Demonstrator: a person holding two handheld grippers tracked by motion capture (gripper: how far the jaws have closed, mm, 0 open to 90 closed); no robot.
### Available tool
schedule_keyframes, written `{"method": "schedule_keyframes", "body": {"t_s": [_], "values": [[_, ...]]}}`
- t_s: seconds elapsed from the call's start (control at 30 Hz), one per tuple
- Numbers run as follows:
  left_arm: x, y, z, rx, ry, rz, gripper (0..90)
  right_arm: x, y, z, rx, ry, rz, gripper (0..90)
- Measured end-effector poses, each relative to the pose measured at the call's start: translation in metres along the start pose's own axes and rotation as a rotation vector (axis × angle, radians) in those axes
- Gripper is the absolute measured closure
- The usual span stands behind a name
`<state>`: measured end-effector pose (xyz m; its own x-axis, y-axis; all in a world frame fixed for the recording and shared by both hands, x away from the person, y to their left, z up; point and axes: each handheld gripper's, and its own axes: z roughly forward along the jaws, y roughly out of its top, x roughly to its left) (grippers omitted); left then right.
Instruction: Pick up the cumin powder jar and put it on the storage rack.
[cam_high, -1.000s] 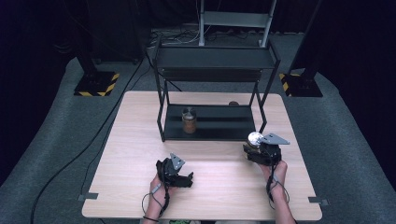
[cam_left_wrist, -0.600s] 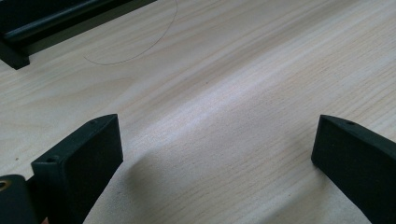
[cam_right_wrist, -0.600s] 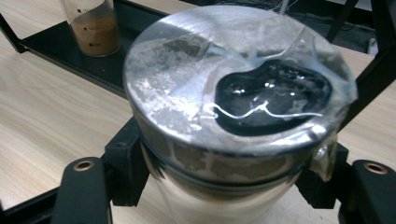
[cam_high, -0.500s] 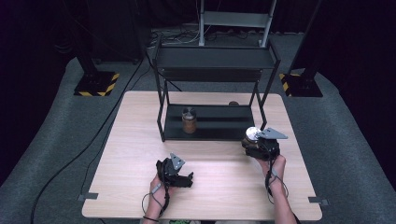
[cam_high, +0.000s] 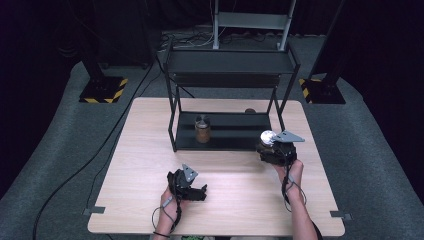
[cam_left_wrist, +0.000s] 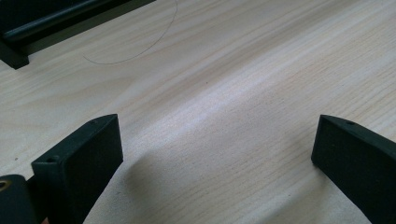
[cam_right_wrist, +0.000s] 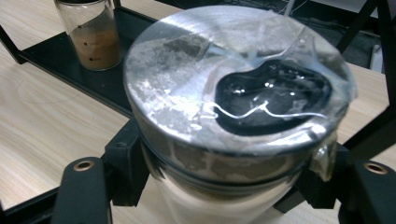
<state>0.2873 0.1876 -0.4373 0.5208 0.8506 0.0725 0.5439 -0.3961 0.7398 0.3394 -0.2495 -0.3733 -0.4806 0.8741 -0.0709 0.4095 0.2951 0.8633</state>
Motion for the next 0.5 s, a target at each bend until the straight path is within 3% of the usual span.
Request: {"method": "schedule_keyframes", "body": {"t_s": [0.5], "values": [[-0.0003, -0.0001, 0.0, -0.001, 0.001, 0.001, 1.6, -0.0004, 0.0106, 0.008, 0.009, 0.005, -0.015, 30.1]]}}
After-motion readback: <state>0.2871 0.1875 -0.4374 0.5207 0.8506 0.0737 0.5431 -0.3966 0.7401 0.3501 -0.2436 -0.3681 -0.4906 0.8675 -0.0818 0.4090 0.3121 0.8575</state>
